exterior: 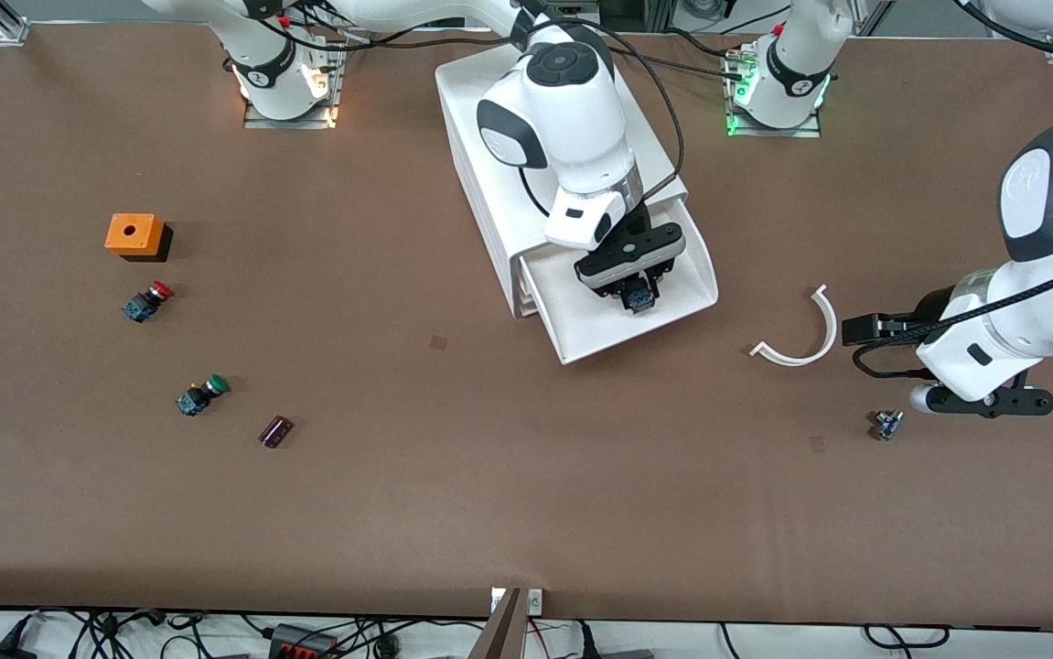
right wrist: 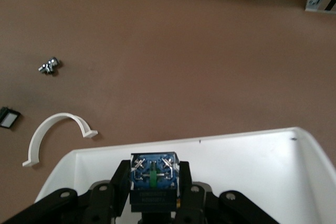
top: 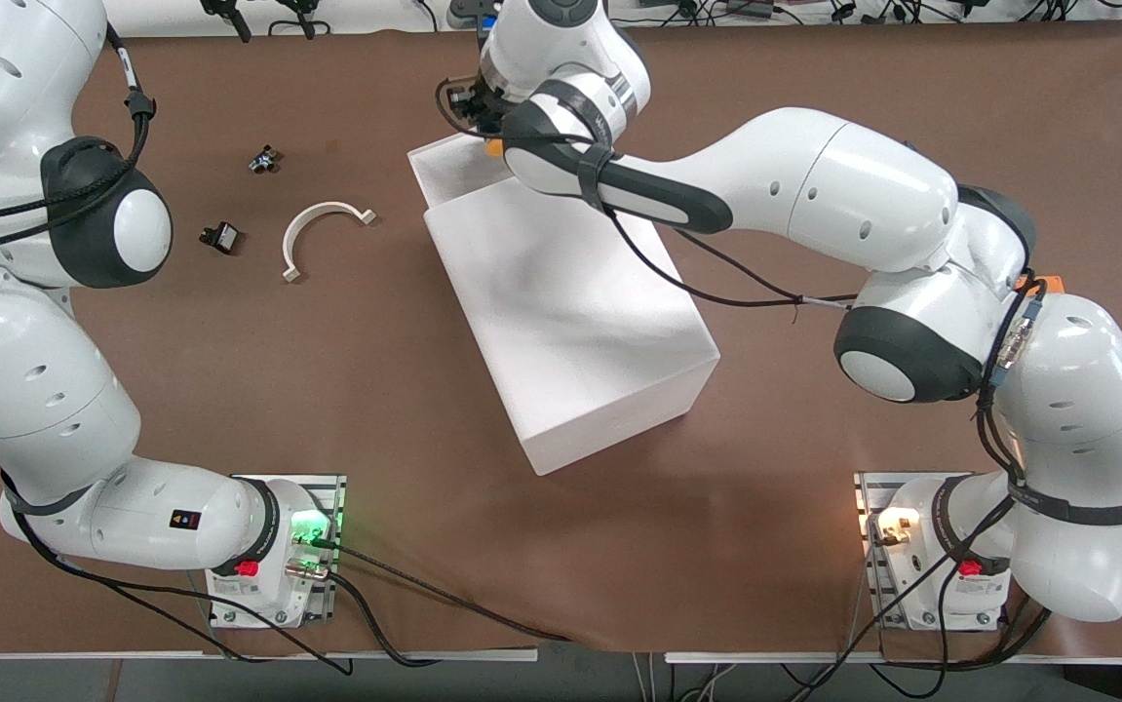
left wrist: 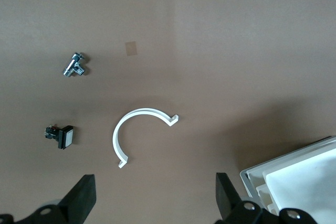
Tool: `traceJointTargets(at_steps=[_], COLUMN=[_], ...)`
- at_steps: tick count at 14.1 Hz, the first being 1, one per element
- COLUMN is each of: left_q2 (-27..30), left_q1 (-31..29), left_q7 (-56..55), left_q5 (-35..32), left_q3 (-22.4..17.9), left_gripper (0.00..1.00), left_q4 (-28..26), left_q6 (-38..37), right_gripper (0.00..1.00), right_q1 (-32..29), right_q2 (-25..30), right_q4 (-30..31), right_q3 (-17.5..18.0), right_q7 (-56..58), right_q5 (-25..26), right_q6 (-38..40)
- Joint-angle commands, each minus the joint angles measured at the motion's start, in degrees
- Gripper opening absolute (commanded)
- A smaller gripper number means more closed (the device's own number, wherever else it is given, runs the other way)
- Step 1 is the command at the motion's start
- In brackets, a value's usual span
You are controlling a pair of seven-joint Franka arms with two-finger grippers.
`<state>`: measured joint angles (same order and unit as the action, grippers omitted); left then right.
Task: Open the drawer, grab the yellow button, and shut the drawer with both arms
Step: 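Lift the button out with the right gripper while the left gripper reaches the drawer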
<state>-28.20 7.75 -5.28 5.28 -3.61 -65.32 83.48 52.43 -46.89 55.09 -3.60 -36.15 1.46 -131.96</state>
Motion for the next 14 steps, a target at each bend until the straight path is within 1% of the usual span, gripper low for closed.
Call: traceJointTargets(at_steps=[1, 2, 4, 5, 6, 8, 9, 10, 12, 14], left_q2=[0.3, 0.1, -1.1, -1.6, -1.8, -1.6, -1.6, -1.9, -1.5, -1.6], left_q1=[0.1, 0.2, 0.9, 2.9, 4.2, 5.9, 7.3, 9.3, 11.6, 15.3], left_q7=[-4.9, -8.8, -14.8, -16.9, -18.2, -19.9, -21.6, -24.1, -29.6, -34.9], left_q5=[5.1, 6.8, 7.0, 6.9, 7.0, 7.1, 7.1, 6.5, 6.3, 6.2], left_q3=[0.1, 0.1, 0.2, 0.2, 0.2, 0.2, 0.2, 0.1, 0.2, 0.0], left_gripper=[1.0, 1.0, 1.0, 1.0, 1.0, 1.0, 1.0, 1.0, 1.0, 1.0], left_q4=[0.2, -0.1, -0.3, -0.4, -1.8, -8.3, -9.6, -11.0, -14.6, -16.6], left_q6=[0.0, 0.1, 0.4, 1.2, 3.6, 12.3, 15.1, 18.0, 23.3, 26.3], right_gripper=[0.0, 0.0, 0.0, 0.0, 0.0, 0.0, 0.0, 0.0, 0.0, 0.0], right_q1=[-2.5, -4.0, -7.8, -10.7, -12.8, -16.6, -18.4, -20.8, -24.9, -29.5], right_q2=[2.6, 3.6, 5.5, 5.8, 6.7, 7.5, 7.5, 7.6, 7.7, 8.2], right_q4=[-0.8, -0.7, -0.7, -0.6, -0.5, -0.2, 0.2, 1.9, 6.0, 11.9], right_q3=[-0.3, -0.3, -0.3, 0.4, 0.8, 0.8, 0.7, 0.7, 0.7, 0.9], right_q7=[-0.2, 0.5, 2.1, 2.5, 3.7, 7.6, 8.5, 9.5, 13.6, 18.4], right_q5=[0.9, 1.0, 0.7, 0.5, 0.3, -0.7, -1.9, -2.8, -2.9, -3.0], right_q6=[4.2, 6.5, 11.0, 12.8, 14.2, 20.2, 22.1, 23.7, 25.6, 26.8])
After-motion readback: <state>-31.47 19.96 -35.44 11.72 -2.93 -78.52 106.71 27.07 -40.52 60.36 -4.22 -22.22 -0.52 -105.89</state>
